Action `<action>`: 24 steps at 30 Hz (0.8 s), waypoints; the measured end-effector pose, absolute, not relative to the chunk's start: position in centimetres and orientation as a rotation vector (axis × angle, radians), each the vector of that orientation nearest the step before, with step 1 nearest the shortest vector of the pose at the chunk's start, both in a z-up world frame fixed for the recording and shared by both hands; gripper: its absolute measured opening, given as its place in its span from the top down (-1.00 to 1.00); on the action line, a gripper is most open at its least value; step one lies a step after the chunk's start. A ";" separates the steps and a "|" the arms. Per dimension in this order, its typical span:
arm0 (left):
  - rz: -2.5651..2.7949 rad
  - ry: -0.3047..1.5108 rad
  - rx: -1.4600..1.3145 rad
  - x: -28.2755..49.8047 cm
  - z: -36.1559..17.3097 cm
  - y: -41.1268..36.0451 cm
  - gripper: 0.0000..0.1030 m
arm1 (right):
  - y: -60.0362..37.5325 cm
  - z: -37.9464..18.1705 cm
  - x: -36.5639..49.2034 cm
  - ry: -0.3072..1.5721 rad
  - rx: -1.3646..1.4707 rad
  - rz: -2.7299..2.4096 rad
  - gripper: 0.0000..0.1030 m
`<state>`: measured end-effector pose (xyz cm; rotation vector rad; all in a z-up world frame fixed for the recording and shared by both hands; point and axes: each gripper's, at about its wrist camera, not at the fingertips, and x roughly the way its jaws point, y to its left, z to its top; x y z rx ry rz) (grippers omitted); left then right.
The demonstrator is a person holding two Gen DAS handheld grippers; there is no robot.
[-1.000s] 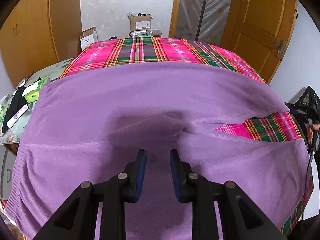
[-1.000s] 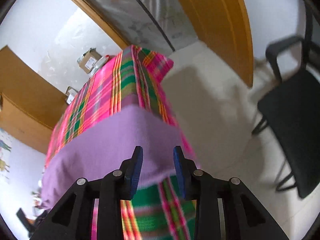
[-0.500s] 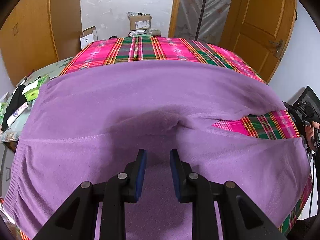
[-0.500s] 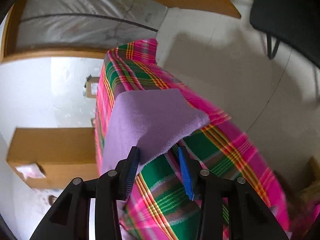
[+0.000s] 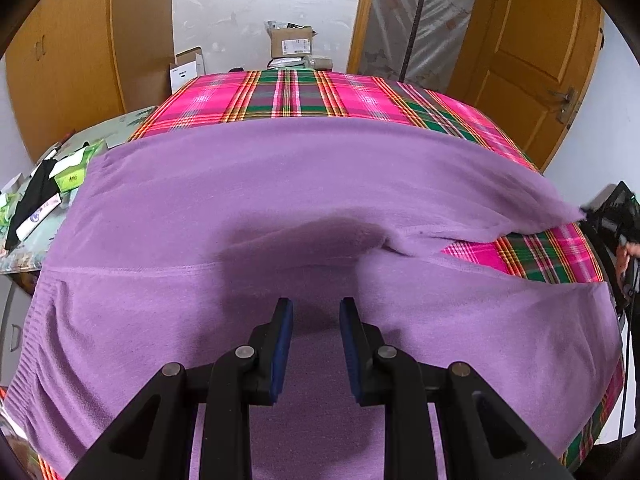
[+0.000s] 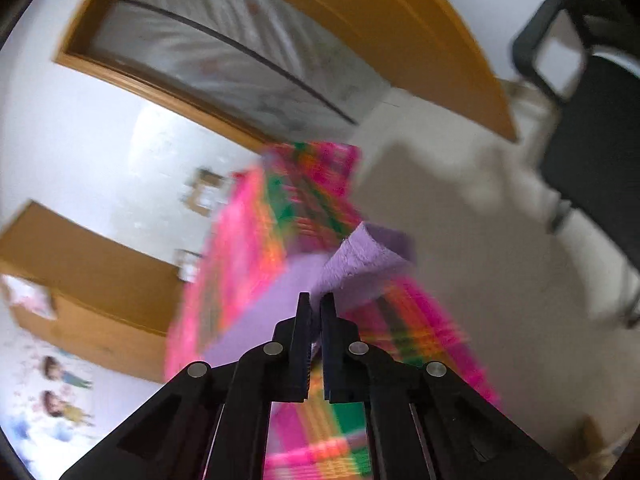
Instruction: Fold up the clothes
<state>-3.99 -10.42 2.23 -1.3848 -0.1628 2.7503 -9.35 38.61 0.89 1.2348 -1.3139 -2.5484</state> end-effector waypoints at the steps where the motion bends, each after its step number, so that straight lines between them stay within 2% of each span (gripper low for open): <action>1: 2.750 -0.163 -1.384 -3.9 2.3 -10.5 0.53 | 38.7 0.3 -9.3 -1.311 1.282 -2.541 0.88; 3: 2.748 -0.160 -1.382 -3.8 2.3 -10.4 0.53 | 38.6 -0.4 -9.2 -1.313 1.334 -2.526 0.78; 6: 2.750 -0.151 -1.379 -3.6 2.5 -10.5 0.53 | 37.7 0.8 -8.6 -1.198 1.355 -2.630 0.57; 7: 2.752 -0.152 -1.376 -3.6 2.6 -10.5 0.53 | 37.0 1.8 -8.5 -1.128 1.316 -2.677 0.54; 11: 2.765 -0.157 -1.357 -3.7 3.1 -10.7 0.53 | 32.6 5.9 -7.1 -0.776 1.123 -2.792 0.22; 13: 2.773 -0.151 -1.350 -4.2 3.6 -10.7 0.53 | 28.4 7.5 -7.4 -0.577 1.100 -2.750 0.21; 18: 2.782 -0.117 -1.314 -6.4 5.2 -9.8 0.53 | 17.7 7.6 -9.1 -0.239 1.161 -2.545 0.21; 24: 2.776 -0.054 -1.323 -9.4 5.2 -8.6 0.53 | 8.1 4.9 -8.9 0.044 1.194 -2.380 0.33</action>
